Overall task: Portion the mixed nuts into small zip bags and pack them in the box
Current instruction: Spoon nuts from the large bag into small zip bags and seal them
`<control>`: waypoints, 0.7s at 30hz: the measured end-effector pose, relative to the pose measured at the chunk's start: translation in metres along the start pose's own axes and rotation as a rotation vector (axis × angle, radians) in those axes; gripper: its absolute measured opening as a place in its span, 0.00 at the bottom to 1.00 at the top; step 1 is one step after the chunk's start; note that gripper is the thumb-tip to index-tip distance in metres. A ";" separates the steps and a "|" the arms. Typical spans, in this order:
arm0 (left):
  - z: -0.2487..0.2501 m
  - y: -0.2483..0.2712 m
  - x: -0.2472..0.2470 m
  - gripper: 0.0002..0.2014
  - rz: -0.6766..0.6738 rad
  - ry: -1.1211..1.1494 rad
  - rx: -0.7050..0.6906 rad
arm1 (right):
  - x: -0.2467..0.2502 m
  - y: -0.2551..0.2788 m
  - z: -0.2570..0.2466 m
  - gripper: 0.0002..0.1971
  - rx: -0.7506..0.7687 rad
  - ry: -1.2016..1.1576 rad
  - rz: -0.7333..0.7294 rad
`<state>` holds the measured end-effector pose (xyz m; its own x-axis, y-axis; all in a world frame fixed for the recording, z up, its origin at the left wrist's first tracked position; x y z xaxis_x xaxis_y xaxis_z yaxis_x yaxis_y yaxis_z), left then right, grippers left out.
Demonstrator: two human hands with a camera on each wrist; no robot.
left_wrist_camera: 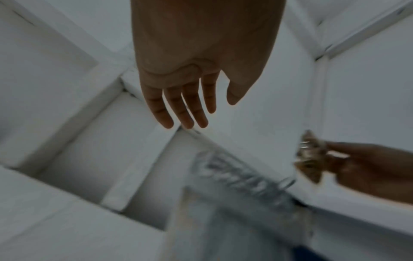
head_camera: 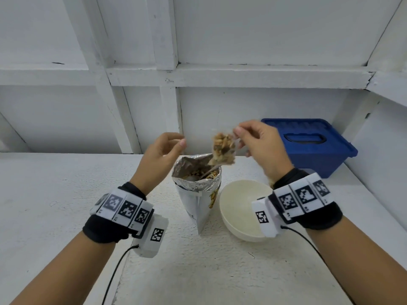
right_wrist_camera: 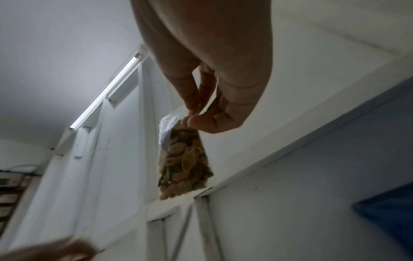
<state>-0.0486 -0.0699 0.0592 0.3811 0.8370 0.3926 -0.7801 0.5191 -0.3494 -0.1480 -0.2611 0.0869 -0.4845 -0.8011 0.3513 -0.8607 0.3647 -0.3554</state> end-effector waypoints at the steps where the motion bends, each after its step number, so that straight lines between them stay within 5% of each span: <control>1: -0.012 0.002 0.009 0.07 0.032 -0.052 0.021 | 0.015 0.000 0.002 0.05 -0.013 -0.042 0.031; 5: -0.082 0.014 0.025 0.12 0.005 -0.346 0.199 | 0.072 0.006 0.027 0.05 -0.082 -0.076 0.172; 11: -0.187 0.045 -0.001 0.22 -0.356 -0.626 0.447 | 0.123 0.036 0.111 0.06 -0.274 0.217 0.249; 21: -0.246 0.064 -0.015 0.36 -0.528 -0.779 0.569 | 0.103 0.060 0.204 0.07 -0.526 0.311 0.140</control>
<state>0.0179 -0.0067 -0.1778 0.4731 0.0907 0.8763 -0.8019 0.4563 0.3857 -0.2175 -0.4189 -0.0749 -0.5532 -0.5817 0.5963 -0.7090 0.7046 0.0296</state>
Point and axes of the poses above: each hand's wrist, its own y-axis away from the middle knuckle, its own x-axis out of the back of the hand, z = x × y, the point moved 9 cm from there along -y, towards the middle knuckle, and after that the axes turned 3 degrees about -z, right-handed, at the moved point
